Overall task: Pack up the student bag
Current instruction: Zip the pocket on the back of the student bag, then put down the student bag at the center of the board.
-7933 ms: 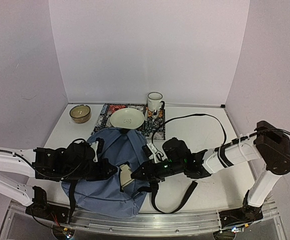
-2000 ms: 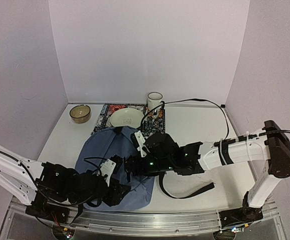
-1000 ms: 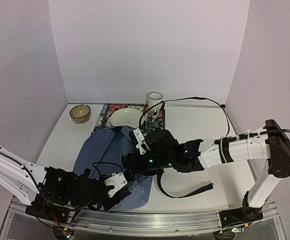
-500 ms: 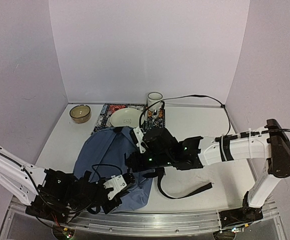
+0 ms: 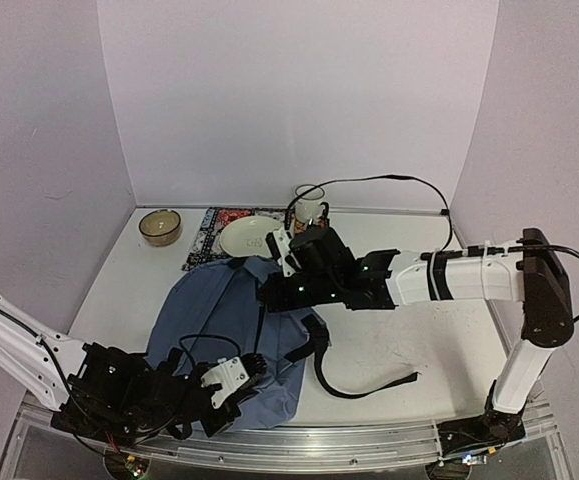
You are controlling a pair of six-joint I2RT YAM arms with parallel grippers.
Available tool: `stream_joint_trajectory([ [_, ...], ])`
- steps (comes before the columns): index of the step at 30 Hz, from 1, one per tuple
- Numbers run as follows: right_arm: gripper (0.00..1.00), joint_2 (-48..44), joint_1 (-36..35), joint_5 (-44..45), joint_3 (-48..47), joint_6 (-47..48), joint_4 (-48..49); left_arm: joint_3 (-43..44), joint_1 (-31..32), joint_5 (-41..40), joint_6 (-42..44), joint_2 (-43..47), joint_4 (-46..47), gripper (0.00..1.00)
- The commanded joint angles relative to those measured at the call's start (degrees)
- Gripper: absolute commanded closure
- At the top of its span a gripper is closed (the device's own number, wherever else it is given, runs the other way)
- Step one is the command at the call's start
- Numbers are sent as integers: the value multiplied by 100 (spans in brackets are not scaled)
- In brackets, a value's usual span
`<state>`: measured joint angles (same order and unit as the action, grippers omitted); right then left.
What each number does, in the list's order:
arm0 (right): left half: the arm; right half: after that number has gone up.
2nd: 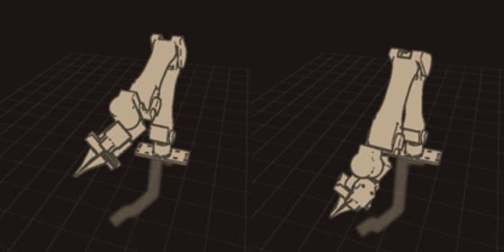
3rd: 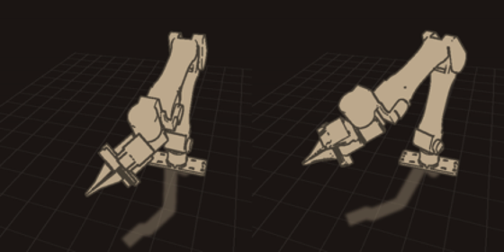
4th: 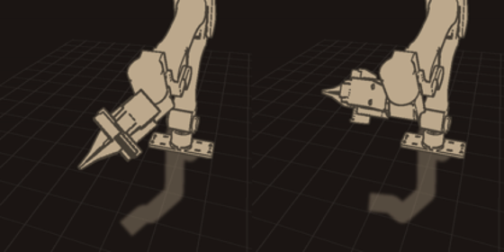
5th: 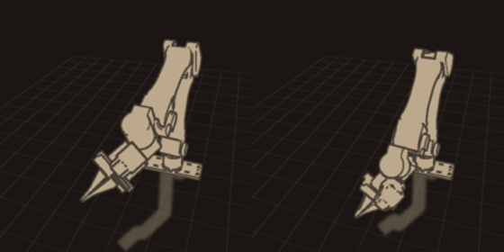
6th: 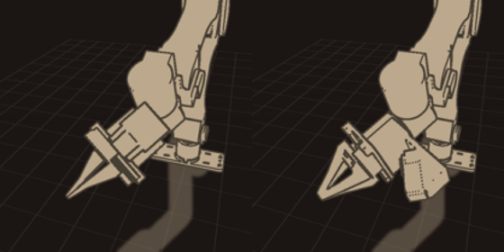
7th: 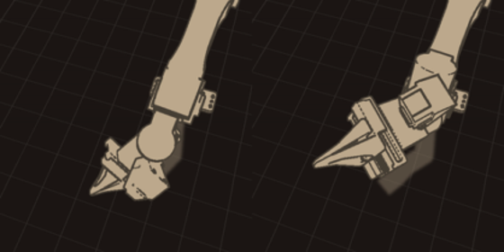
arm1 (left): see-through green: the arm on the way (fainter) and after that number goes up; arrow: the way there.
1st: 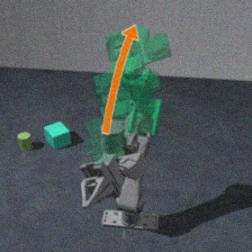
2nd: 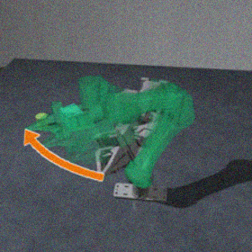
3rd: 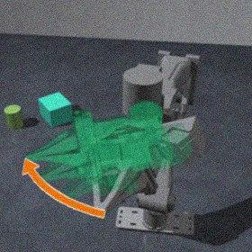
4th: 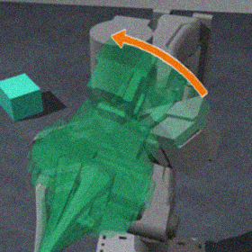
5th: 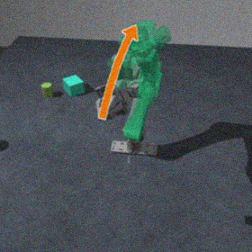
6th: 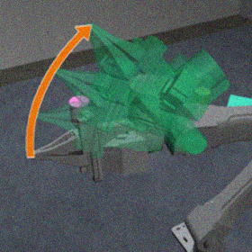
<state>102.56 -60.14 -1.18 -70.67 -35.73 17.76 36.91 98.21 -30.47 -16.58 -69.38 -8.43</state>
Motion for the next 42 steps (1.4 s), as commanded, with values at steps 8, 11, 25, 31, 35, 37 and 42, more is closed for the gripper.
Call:
stream_joint_trajectory([
  [8,75,-536,375,-129,-245,353,619,394,260,35,-198,152,597,85],
  [11,58,-819,415,24,-132,529,223,466,258,-389,-363,313,584,67],
  [25,17,-1780,1182,422,1436,531,-507,278,-1253,-1642,-2330,2162,-1047,15],
  [31,2,-2366,1810,873,2046,707,-528,-8,-2577,-1631,-2587,2997,-1408,1],
  [35,2,-2820,2216,1121,2320,809,-550,56,-3541,-918,-2458,2658,-1266,1],
  [37,2,-3072,2394,1306,2440,856,-575,113,-4085,-443,-2411,2203,-1122,0],
  [42,2,-3858,2845,1817,2722,1056,-744,98,-5758,608,-2174,1741,-739,1],
])
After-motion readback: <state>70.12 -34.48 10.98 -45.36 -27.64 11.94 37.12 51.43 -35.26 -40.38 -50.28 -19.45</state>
